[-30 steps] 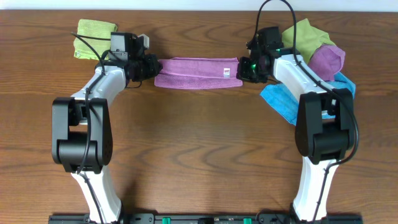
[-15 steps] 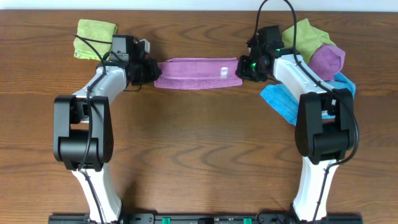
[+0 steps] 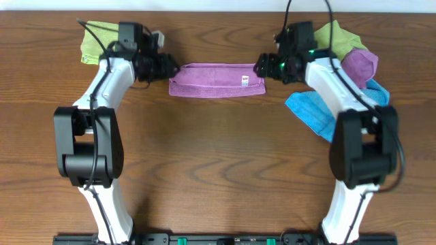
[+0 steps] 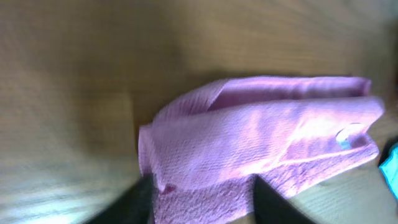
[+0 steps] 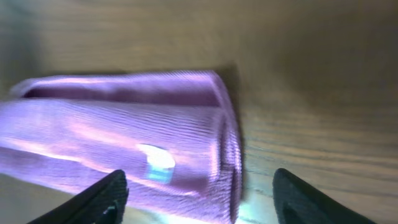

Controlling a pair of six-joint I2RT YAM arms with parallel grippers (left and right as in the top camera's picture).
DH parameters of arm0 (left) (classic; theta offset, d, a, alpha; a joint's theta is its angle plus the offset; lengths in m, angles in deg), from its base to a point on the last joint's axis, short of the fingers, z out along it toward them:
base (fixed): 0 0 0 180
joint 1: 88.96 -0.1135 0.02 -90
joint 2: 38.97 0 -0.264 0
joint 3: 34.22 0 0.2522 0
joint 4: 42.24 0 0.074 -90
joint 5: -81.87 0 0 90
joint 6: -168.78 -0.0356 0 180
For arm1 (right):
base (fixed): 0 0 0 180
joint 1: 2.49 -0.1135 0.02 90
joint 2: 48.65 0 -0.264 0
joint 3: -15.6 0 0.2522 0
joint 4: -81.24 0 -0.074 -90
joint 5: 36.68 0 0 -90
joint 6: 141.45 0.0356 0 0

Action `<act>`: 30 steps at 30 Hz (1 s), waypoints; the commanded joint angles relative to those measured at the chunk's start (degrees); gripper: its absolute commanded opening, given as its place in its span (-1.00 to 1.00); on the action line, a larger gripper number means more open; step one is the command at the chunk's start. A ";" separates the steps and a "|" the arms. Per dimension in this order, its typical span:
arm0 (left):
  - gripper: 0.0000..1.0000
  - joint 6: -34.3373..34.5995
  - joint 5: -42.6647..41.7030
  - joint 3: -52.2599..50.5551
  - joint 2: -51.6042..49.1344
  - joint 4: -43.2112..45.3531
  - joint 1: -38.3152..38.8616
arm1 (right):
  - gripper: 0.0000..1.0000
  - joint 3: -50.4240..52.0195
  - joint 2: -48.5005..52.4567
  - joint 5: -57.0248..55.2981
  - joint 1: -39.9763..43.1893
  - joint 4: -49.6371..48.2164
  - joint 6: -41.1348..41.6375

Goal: Fold the cloth
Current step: 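Grasp the left and right ends of the folded purple strip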

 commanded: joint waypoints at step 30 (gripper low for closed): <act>-0.88 -2.91 21.55 -0.42 -6.58 3.28 8.59 | -0.97 -0.68 -2.58 -8.24 -2.91 5.14 -5.68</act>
